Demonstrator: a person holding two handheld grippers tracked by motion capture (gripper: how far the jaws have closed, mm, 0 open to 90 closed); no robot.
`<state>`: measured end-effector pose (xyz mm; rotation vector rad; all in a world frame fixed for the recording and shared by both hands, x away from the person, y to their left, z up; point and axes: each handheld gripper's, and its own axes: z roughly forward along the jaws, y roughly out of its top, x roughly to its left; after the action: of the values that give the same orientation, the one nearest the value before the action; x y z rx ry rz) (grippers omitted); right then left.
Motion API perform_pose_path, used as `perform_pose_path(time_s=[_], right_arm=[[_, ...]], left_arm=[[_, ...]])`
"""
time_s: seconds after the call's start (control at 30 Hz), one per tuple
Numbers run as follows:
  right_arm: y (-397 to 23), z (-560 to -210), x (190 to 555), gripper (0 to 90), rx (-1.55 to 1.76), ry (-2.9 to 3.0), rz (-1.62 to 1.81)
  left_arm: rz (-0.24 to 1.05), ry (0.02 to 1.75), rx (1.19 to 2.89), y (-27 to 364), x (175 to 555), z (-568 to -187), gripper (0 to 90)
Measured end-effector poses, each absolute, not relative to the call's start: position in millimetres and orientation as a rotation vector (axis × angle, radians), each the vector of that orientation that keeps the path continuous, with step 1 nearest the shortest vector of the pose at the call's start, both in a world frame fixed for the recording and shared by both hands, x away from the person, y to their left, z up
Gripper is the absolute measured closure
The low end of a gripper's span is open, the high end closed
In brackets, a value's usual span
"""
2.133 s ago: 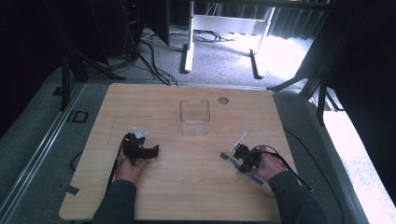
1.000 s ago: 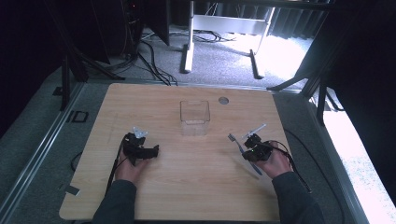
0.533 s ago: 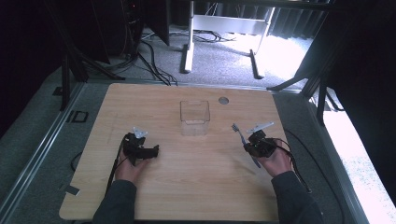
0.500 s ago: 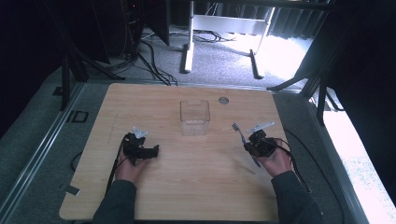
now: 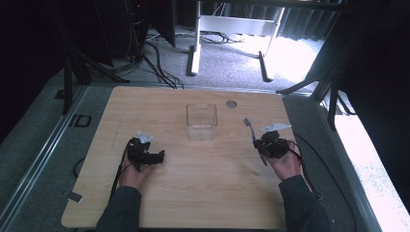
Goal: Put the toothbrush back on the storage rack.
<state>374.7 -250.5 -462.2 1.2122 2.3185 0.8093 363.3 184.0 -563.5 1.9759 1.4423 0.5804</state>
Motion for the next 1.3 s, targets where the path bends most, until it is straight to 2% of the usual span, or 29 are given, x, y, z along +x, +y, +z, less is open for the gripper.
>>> perform_pose_path(time_s=[1.3], right_arm=[[-245.2,-443.3,382.2,82.6,1.233,2.076,1.166]], left_arm=[[0.581,1.444,1.971,183.8,363.4,-563.7,9.6]])
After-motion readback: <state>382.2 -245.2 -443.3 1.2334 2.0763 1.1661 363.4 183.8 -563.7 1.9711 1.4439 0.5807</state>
